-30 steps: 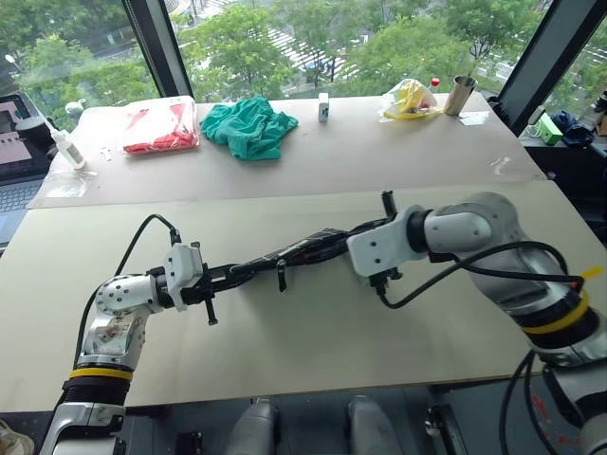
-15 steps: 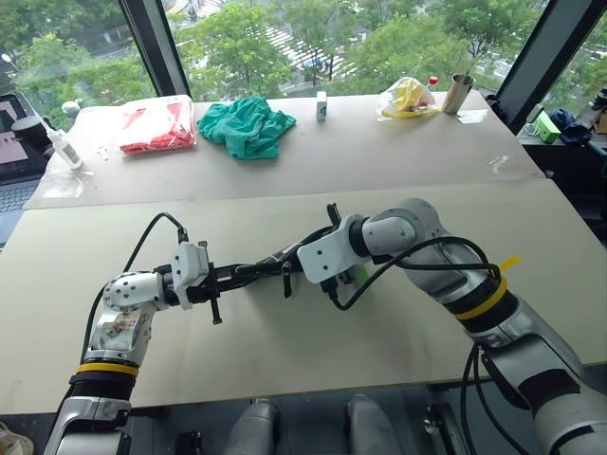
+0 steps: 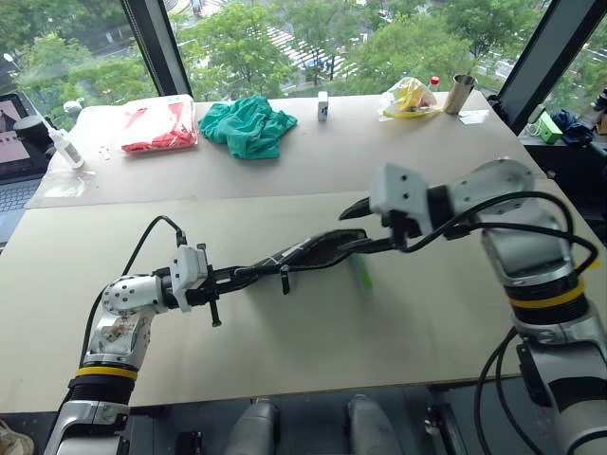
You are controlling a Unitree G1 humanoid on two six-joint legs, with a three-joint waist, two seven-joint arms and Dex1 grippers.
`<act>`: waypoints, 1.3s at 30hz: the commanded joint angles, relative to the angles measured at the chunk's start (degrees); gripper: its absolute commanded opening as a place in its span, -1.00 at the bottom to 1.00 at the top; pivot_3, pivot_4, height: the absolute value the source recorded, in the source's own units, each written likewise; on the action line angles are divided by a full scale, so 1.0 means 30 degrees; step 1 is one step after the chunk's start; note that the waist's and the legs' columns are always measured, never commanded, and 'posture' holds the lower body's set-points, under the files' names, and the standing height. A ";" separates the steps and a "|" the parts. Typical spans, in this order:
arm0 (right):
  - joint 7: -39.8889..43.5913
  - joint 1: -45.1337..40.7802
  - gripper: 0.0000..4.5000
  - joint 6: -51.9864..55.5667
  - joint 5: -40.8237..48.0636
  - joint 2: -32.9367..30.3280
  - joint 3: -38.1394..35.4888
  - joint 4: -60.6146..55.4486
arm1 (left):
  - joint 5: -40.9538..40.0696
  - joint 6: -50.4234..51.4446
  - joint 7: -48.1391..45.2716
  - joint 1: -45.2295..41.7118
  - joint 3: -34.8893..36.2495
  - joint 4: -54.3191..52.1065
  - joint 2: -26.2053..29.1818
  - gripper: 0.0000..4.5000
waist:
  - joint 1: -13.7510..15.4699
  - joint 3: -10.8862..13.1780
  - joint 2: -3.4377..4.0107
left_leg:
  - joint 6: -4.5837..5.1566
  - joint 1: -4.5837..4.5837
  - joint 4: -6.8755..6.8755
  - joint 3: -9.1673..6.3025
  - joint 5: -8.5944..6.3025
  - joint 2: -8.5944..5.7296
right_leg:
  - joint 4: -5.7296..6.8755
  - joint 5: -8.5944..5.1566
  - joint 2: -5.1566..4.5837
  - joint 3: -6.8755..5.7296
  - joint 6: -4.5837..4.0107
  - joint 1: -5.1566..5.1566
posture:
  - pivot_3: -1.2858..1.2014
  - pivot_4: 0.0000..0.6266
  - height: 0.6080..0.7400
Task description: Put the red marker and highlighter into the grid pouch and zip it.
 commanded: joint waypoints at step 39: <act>-1.5957 0.4547 0.23 1.7027 0.1666 0.3991 0.0944 -0.4197 | -0.0365 -0.0274 0.0956 0.1057 0.1294 -0.0428 -0.0274 -1.00 | 0.0073 -0.0002 0.0002 | 0.0025 0.0003 0.0012 0.0005 -0.0013 -0.0019 | 0.0021 0.0000 -0.0016 0.0019 0.0000 -0.0010 | 0.03 -0.52 1.00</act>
